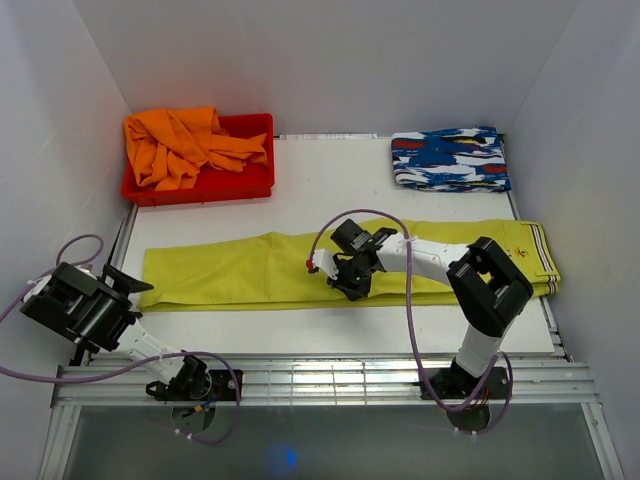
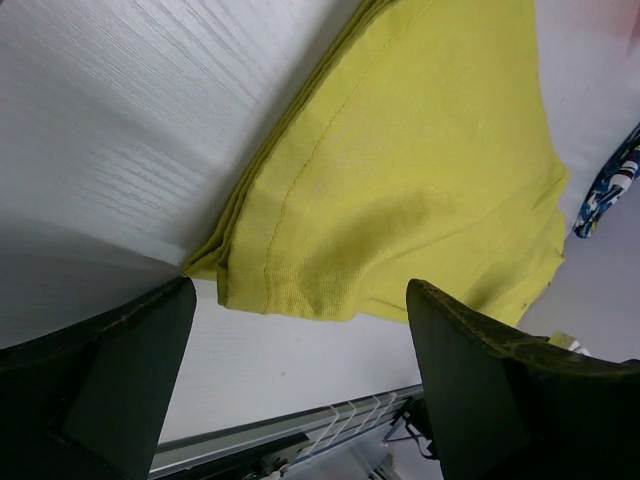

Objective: Fold and stack the trousers
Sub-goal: Fold the trousers

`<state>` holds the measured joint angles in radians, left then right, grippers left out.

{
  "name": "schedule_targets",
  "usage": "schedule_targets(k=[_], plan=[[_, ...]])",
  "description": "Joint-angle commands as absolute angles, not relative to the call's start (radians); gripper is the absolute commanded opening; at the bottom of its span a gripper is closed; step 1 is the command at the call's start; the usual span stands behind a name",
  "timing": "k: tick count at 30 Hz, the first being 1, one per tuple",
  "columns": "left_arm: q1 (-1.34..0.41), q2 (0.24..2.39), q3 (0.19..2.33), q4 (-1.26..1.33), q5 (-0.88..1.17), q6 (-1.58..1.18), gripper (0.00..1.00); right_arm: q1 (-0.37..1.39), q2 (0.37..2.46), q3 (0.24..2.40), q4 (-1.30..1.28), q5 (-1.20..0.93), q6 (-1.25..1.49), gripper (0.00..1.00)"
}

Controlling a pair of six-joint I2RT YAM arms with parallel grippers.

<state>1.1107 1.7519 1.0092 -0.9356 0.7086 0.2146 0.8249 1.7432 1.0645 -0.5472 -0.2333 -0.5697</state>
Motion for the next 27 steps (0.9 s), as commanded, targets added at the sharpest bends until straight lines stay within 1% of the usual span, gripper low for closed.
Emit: schedule_targets(k=[1,2,3,6,10,12,13,16,26,27], plan=[[1.112,1.695,1.028,-0.902,0.658,0.291,0.98,0.833,1.812,1.072,-0.546,-0.218,-0.558,0.08],[1.114,1.69,1.026,-0.907,0.66,0.299,0.96,0.833,1.813,1.077,-0.549,-0.216,-0.558,0.08],[1.112,1.684,1.026,-0.922,0.663,0.316,0.92,0.833,1.816,1.083,-0.552,-0.215,-0.558,0.08],[1.114,1.654,1.031,-0.956,0.696,0.342,0.84,0.833,1.819,1.101,-0.561,-0.215,-0.552,0.08],[1.112,1.629,1.042,-0.976,0.758,0.347,0.81,0.833,1.821,1.112,-0.561,-0.213,-0.542,0.08],[1.112,1.65,1.051,-0.988,0.782,0.345,0.82,0.833,1.821,1.117,-0.561,-0.213,-0.54,0.08],[1.114,1.663,1.063,-0.995,0.788,0.342,0.85,0.833,1.821,1.118,-0.563,-0.213,-0.54,0.08],[1.112,1.712,1.071,-1.002,0.808,0.325,0.88,0.834,1.822,1.127,-0.561,-0.209,-0.538,0.08],[1.108,1.787,1.048,-0.95,0.816,0.276,0.91,0.833,1.819,1.138,-0.566,-0.227,-0.537,0.08],[1.108,1.793,1.036,-0.939,0.812,0.265,0.94,0.834,1.819,1.14,-0.568,-0.232,-0.537,0.08]])
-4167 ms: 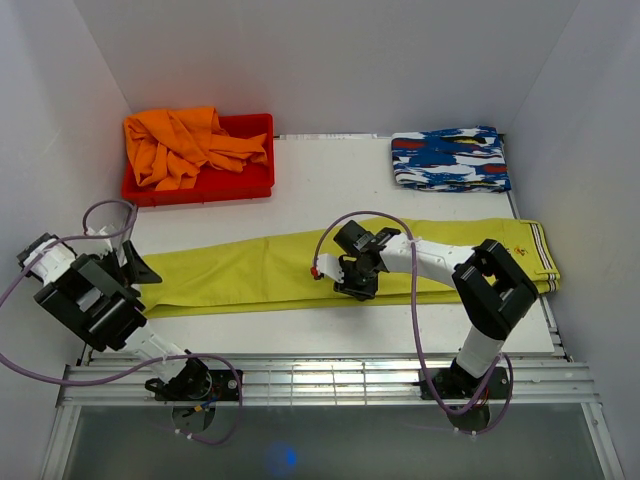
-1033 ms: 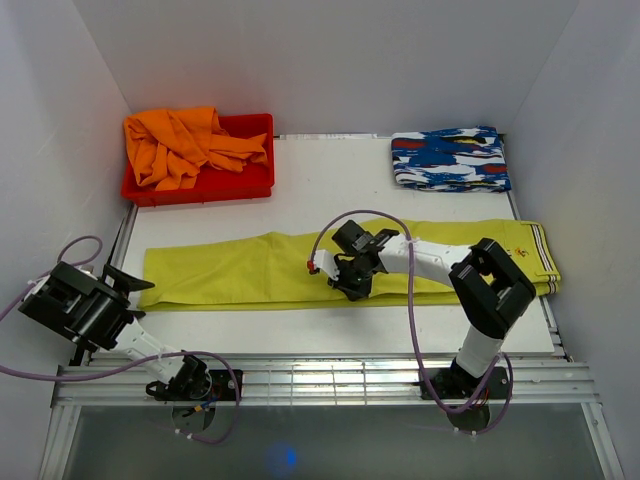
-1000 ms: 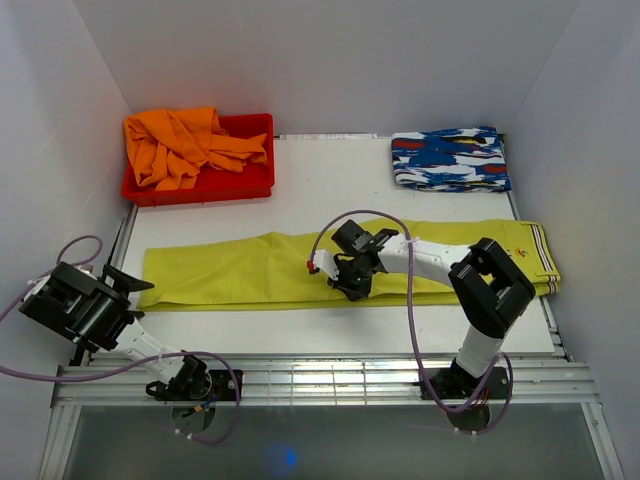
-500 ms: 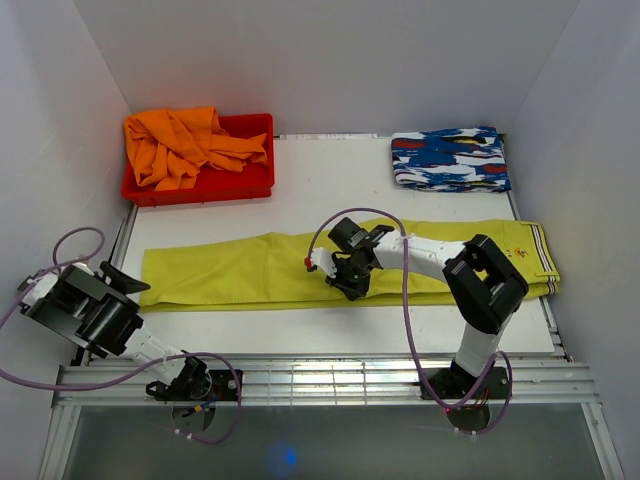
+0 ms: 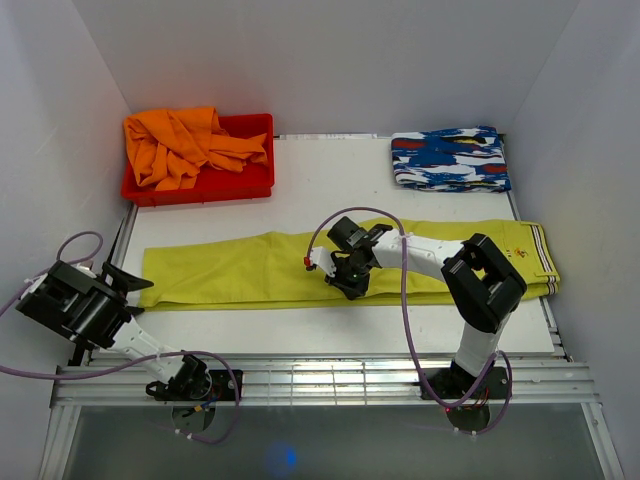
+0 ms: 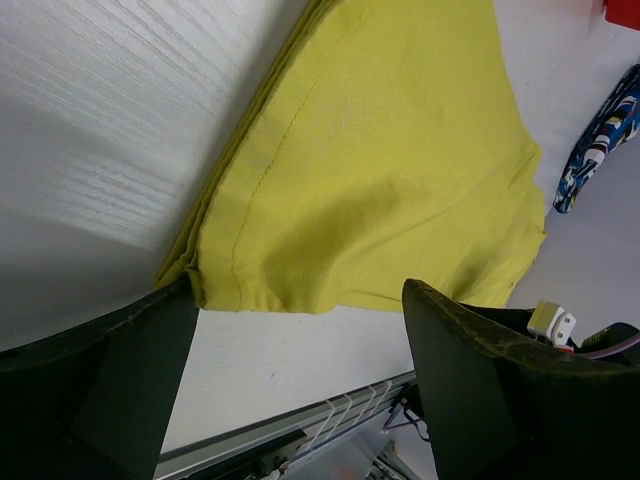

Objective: Fold and stack the trousers
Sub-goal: Fold the trousers

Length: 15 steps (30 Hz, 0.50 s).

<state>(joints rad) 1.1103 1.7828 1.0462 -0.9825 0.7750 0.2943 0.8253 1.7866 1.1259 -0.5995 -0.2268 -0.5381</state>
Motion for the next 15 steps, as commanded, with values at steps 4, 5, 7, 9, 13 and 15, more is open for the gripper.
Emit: schedule_targets(k=[4,5,7,9,13,15], plan=[[1.109,1.807,1.003,-0.885,0.793,0.218,0.98,0.833,1.802,1.152,-0.591,-0.242,-0.543,0.08],[1.109,1.81,0.999,-0.868,0.775,0.21,0.97,0.833,1.799,1.161,-0.598,-0.244,-0.545,0.08],[1.109,1.813,0.989,-0.858,0.755,0.19,0.96,0.834,1.783,1.17,-0.624,-0.245,-0.546,0.08],[1.108,1.81,0.985,-0.845,0.729,0.178,0.95,0.833,1.766,1.186,-0.646,-0.248,-0.548,0.08],[1.109,1.809,0.977,-0.836,0.707,0.173,0.93,0.833,1.72,1.207,-0.705,-0.256,-0.555,0.08],[1.108,1.81,0.977,-0.835,0.697,0.172,0.93,0.833,1.713,1.213,-0.721,-0.258,-0.555,0.08]])
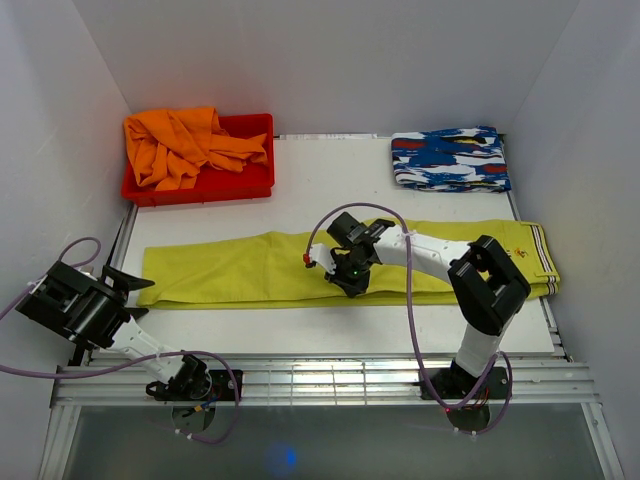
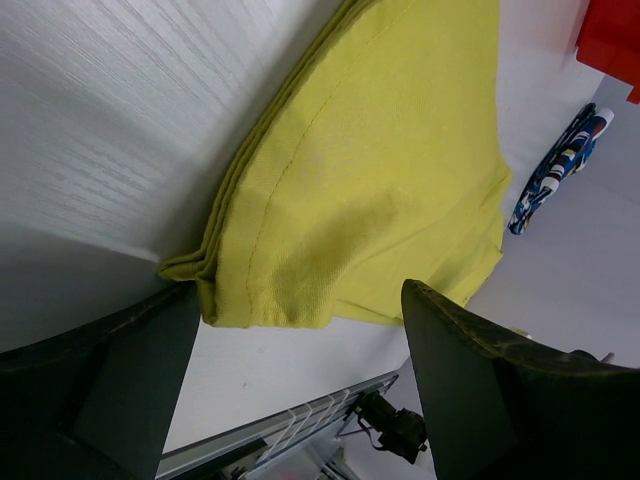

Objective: Fold and stack the trousers
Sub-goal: Fold the trousers

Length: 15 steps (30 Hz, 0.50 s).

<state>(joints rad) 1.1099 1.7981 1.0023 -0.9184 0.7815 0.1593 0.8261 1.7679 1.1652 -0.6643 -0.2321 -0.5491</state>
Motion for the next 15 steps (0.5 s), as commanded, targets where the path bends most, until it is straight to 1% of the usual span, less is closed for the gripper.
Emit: schedule_targets(k=[1,7,15], plan=[[1.109,1.81,0.977,-0.834,0.695,0.17,0.93,0.833,1.713,1.222,-0.736,-0.259,-0.554,0.08],[1.109,1.806,0.976,-0.831,0.678,0.169,0.92,0.833,1.71,1.259,-0.795,-0.32,-0.525,0.08],[1.109,1.801,0.974,-0.831,0.669,0.17,0.92,0.833,1.721,1.229,-0.821,-0.399,-0.503,0.08]])
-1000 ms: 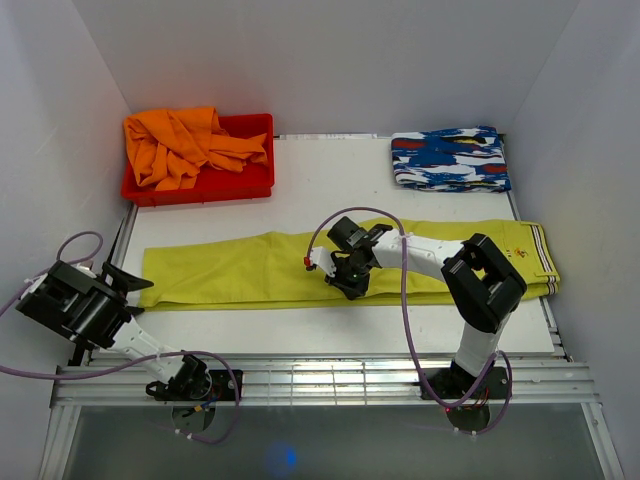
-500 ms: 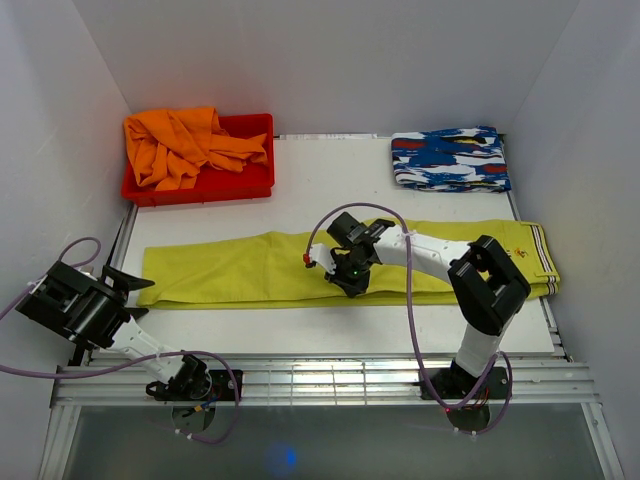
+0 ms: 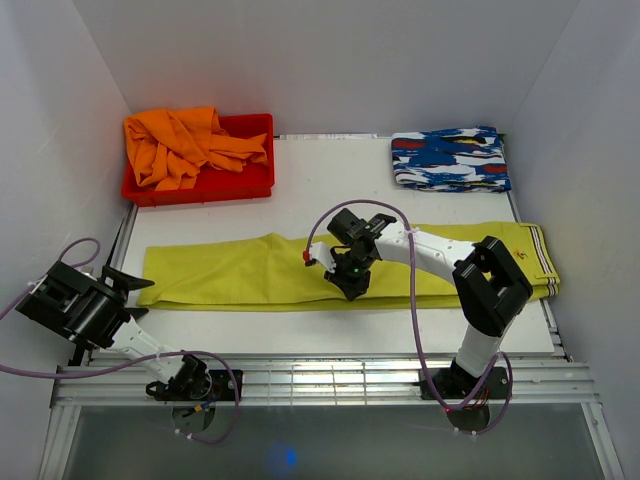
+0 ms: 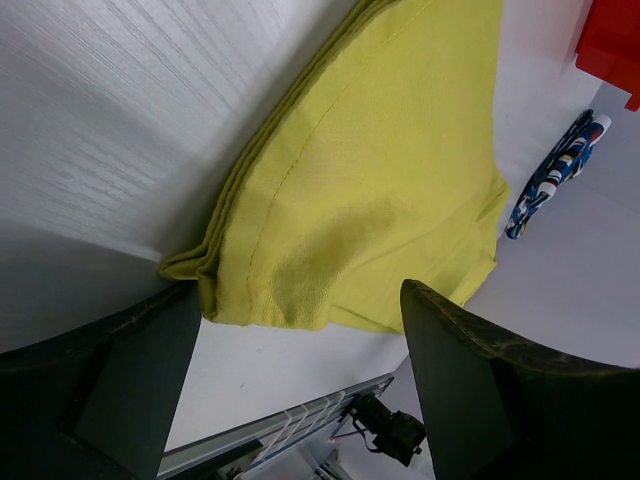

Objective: Fold and stack the trousers
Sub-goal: Fold the trousers

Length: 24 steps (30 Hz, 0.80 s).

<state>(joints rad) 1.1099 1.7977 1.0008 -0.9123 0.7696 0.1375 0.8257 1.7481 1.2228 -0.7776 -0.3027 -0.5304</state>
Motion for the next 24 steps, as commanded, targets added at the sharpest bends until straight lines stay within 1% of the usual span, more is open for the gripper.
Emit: schedule_targets(k=[1,9,14,17,21,24], plan=[[1.109,1.801,0.974,-0.831,0.667,0.17,0.92,0.834,1.733,1.223,-0.818,-0.413,-0.5,0.08],[1.108,1.792,0.973,-0.827,0.66,0.164,0.92,0.833,1.876,1.154,-0.707,-0.394,-0.45,0.08],[1.108,1.784,0.98,-0.833,0.66,0.17,0.92,0.825,1.945,1.141,-0.669,-0.345,-0.419,0.08],[1.109,1.776,1.021,-0.85,0.669,0.187,0.92,0.81,1.97,1.152,-0.658,-0.315,-0.403,0.08],[1.104,1.778,1.118,-0.913,0.681,0.277,0.93,0.784,1.996,1.178,-0.657,-0.282,-0.384,0.08],[1.101,1.779,1.172,-0.965,0.658,0.342,0.86,0.752,2.019,1.209,-0.66,-0.278,-0.374,0.08]])
